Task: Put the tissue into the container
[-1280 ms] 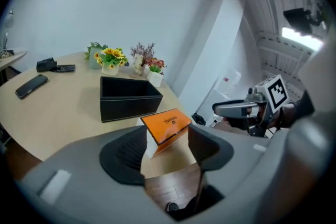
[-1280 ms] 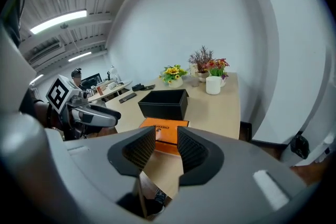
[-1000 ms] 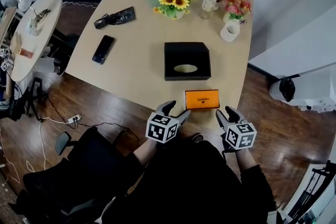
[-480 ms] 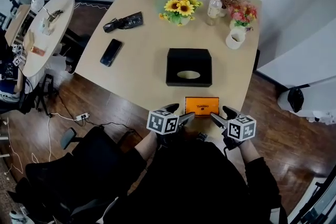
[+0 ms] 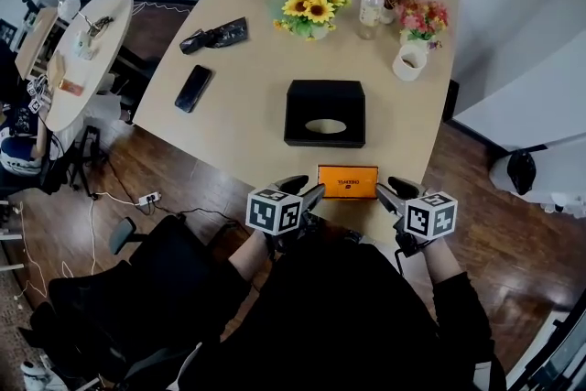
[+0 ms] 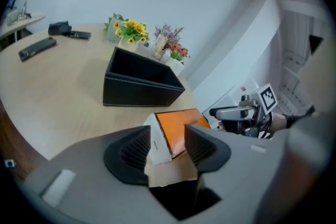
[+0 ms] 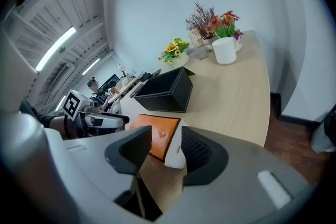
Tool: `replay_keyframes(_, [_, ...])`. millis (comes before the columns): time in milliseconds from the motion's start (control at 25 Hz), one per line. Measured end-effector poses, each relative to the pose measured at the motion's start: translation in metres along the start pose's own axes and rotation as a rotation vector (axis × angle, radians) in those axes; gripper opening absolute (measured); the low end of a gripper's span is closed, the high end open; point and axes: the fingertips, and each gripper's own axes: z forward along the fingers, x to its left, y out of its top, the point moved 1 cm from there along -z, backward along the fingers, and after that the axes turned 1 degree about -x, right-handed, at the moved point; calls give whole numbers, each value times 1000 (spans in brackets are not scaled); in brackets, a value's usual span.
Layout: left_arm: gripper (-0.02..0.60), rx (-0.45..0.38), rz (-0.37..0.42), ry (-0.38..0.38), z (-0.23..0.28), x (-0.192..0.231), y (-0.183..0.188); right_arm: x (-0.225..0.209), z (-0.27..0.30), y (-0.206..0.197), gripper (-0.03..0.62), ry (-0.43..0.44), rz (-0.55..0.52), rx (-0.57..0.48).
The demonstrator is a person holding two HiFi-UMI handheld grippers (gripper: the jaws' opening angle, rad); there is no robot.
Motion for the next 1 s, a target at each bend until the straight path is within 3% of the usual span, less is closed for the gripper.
replay_keyframes(120, [153, 5, 200, 9, -3, -18, 1, 13, -8, -2, 161, -12, -162, 5])
replay_keyframes(320, [161, 117, 653, 86, 6, -23, -26, 20, 0, -35, 176, -86, -547, 130])
replay_keyframes(400, [174, 150, 755, 103, 13, -23, -37, 19, 9, -47, 176, -95, -600, 165])
replay_keyframes(520, [183, 149, 754, 108, 24, -22, -45, 18, 20, -52, 168, -100, -574, 162])
replay_keyframes(640, [180, 111, 728, 124, 28, -19, -41, 15, 23, -49, 113, -130, -570, 139])
replay_keyframes(1000, [97, 94, 649, 108, 20, -21, -28, 23, 17, -32, 63, -141, -525, 101])
